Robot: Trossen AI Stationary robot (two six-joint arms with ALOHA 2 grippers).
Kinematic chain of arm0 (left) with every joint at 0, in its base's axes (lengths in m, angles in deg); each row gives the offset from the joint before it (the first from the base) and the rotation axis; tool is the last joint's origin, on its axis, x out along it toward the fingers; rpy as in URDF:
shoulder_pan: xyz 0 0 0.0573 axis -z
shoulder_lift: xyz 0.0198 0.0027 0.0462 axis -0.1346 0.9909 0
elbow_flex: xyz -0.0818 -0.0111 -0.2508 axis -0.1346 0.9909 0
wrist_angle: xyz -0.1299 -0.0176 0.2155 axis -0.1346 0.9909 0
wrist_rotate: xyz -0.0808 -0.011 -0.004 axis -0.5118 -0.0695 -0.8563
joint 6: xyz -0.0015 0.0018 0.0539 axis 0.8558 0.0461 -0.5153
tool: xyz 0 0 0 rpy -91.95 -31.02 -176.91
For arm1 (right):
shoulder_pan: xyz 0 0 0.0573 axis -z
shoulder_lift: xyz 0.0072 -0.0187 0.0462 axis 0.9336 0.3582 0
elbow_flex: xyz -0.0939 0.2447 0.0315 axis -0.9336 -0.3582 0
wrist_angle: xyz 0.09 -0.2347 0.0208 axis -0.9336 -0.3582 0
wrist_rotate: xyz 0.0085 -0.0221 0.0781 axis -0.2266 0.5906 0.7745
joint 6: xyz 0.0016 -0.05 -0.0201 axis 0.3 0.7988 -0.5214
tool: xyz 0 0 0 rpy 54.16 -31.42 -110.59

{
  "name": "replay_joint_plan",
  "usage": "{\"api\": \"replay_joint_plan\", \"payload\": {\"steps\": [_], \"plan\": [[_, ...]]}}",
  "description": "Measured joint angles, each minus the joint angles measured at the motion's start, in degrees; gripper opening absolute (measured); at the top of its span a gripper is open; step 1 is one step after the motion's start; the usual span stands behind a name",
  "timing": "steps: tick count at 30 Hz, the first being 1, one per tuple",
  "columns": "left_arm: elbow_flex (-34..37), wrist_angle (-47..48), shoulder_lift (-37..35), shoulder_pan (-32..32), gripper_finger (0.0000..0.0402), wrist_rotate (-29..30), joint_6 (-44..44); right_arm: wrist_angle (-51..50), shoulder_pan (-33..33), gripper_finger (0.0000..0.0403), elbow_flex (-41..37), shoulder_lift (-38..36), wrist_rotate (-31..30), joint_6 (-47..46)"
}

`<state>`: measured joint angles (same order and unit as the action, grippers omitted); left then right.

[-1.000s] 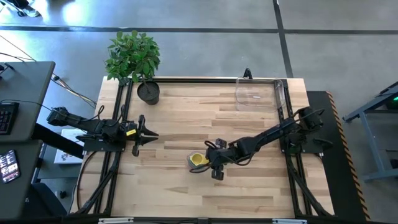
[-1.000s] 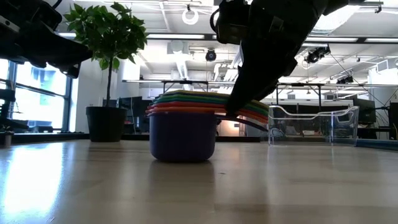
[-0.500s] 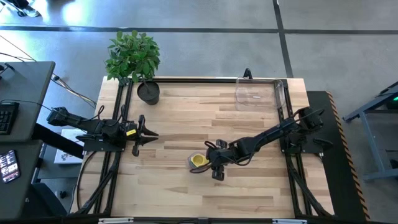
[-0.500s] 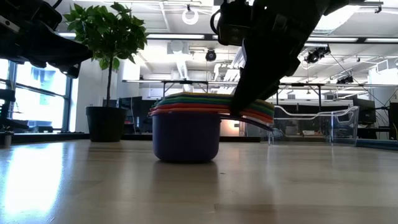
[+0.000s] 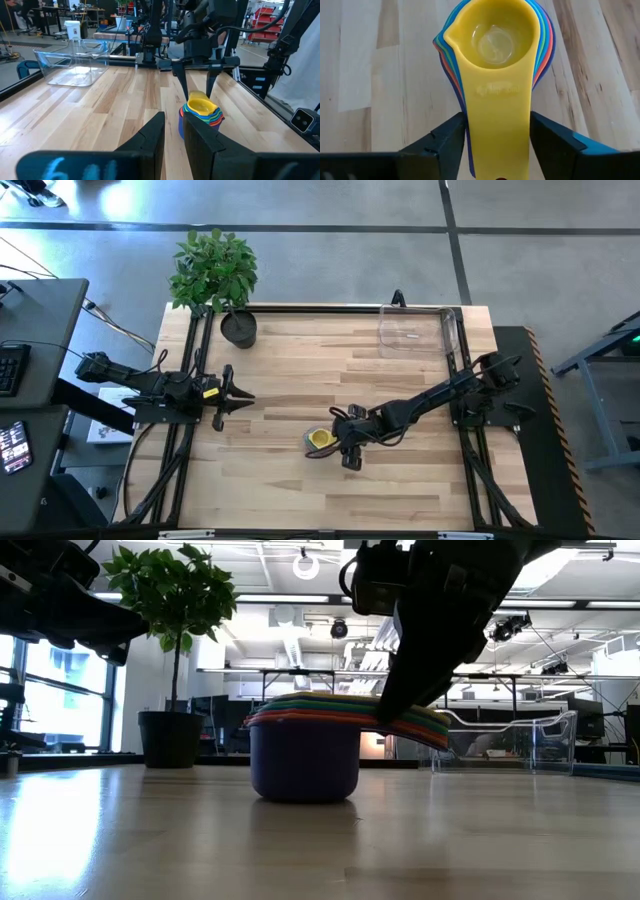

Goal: Nest measuring cups in basket
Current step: Put the nested measuring cups into the transparent bin

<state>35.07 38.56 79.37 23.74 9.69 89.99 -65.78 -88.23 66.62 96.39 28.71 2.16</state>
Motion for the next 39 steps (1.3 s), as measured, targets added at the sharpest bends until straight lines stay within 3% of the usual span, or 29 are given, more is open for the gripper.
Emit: {"api": "replay_joint_plan", "payload": {"steps": [11,39], "plan": [[0.00,0.00,0.00,0.00,0.0060,0.00,0.00,2.01,-0.13,0.0240,0.04,-0.02,0.26,0.02],[-0.02,0.00,0.11,0.00,0.0060,0.00,0.00,3.13,-0.22,0.0242,0.09,2.99,0.00,-2.04]]}}
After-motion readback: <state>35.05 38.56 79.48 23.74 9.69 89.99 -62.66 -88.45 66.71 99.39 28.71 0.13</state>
